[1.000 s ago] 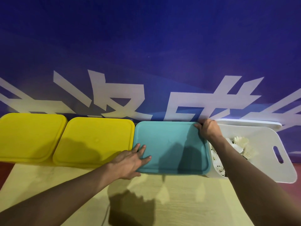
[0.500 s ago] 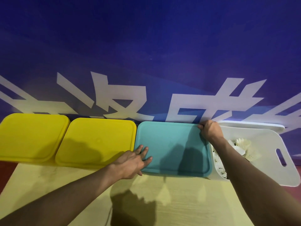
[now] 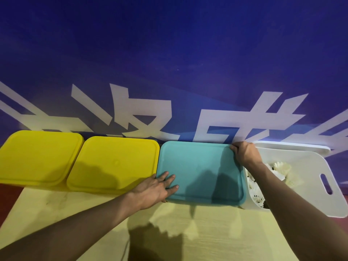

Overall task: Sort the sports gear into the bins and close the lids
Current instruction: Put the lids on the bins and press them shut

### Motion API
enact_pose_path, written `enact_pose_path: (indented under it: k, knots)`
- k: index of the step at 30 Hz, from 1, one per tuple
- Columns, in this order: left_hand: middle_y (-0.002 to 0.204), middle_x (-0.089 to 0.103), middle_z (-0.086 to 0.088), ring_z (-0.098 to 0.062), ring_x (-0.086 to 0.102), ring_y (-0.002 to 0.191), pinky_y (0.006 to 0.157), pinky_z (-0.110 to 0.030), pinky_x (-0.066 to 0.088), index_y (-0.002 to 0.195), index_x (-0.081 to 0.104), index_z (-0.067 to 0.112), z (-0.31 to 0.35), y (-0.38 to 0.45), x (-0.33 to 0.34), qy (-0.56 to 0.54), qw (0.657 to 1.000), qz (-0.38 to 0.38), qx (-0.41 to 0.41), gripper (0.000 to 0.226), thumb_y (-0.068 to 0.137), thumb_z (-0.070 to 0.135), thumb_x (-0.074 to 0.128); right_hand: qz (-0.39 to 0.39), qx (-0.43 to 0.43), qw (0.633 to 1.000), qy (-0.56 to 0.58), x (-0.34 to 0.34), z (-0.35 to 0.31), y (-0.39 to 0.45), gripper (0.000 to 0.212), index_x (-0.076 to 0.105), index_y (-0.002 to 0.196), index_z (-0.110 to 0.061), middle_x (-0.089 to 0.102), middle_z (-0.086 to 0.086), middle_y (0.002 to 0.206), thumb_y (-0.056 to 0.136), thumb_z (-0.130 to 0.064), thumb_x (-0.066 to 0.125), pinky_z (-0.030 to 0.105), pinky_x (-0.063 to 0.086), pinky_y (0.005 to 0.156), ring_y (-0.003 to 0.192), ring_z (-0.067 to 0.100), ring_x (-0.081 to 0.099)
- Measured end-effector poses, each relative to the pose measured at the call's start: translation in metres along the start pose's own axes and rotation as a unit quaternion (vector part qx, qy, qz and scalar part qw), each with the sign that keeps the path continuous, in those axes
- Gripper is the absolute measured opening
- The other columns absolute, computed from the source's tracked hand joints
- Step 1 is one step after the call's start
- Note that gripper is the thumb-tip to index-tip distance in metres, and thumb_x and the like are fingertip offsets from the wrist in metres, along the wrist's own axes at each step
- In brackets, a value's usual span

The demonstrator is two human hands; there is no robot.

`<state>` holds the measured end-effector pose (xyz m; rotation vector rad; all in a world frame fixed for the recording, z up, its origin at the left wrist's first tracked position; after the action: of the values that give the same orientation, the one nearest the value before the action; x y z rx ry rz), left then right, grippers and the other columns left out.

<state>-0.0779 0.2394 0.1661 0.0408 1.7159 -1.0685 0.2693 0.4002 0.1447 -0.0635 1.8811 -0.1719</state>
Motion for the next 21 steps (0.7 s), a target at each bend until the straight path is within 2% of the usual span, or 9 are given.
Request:
enact_pose_path:
  k: [3, 7, 9, 18, 21]
  knots:
    - [0.170, -0.008, -0.015, -0.038, -0.006, 0.156, 0.125, -0.058, 0.010, 0.163, 0.003, 0.025, 0.003, 0.001, 0.001, 0.038, 0.999, 0.005, 0.004, 0.063, 0.111, 0.030, 0.038, 0.000, 0.014, 1.000, 0.012, 0.000, 0.000, 0.001, 0.027, 0.077, 0.105, -0.018, 0.076, 0.015, 0.098, 0.101, -0.035, 0.058, 0.040, 0.056, 0.079, 0.085, 0.038, 0.068]
    - [0.169, -0.011, -0.017, -0.039, -0.008, 0.156, 0.127, -0.051, 0.007, 0.164, 0.000, 0.022, 0.005, -0.003, 0.000, 0.032, 0.999, 0.023, 0.015, 0.073, 0.105, -0.001, 0.037, -0.001, 0.027, 0.999, 0.029, 0.001, 0.000, 0.002, 0.024, 0.078, 0.104, -0.017, 0.076, 0.014, 0.099, 0.100, -0.032, 0.060, 0.038, 0.054, 0.080, 0.085, 0.036, 0.068]
    - [0.169, -0.013, -0.017, -0.038, -0.010, 0.156, 0.127, -0.050, 0.006, 0.164, -0.001, 0.021, 0.004, -0.006, -0.002, 0.026, 0.999, 0.028, 0.025, 0.077, 0.103, -0.007, 0.036, 0.003, 0.034, 0.999, 0.032, 0.002, 0.000, 0.002, 0.024, 0.078, 0.105, -0.015, 0.076, 0.015, 0.099, 0.100, -0.031, 0.061, 0.037, 0.053, 0.081, 0.087, 0.037, 0.068]
    - [0.167, -0.016, -0.020, -0.041, -0.012, 0.155, 0.127, -0.052, 0.002, 0.163, -0.004, 0.016, 0.009, -0.013, -0.008, 0.039, 0.999, 0.028, 0.024, 0.075, 0.103, -0.006, 0.033, -0.011, 0.045, 0.999, -0.002, 0.004, -0.001, 0.008, 0.022, 0.076, 0.102, -0.012, 0.075, 0.017, 0.099, 0.100, -0.029, 0.062, 0.029, 0.043, 0.072, 0.090, 0.037, 0.068]
    - [0.167, -0.016, -0.020, -0.040, -0.012, 0.155, 0.127, -0.052, 0.002, 0.163, -0.005, 0.016, 0.010, -0.013, -0.008, 0.043, 0.998, 0.029, 0.023, 0.076, 0.102, -0.007, 0.034, -0.003, 0.046, 0.999, 0.008, 0.005, 0.002, 0.006, 0.025, 0.074, 0.108, -0.012, 0.074, 0.019, 0.102, 0.099, -0.032, 0.062, 0.035, 0.049, 0.076, 0.092, 0.040, 0.068]
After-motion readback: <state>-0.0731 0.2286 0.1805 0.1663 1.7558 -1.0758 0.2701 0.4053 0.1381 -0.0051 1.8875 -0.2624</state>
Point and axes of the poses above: each hand's wrist, its own y-axis towards the middle knuckle, its own x-axis out of the palm, z = x × y, the point moved 2 cm from there along y, towards the middle knuckle
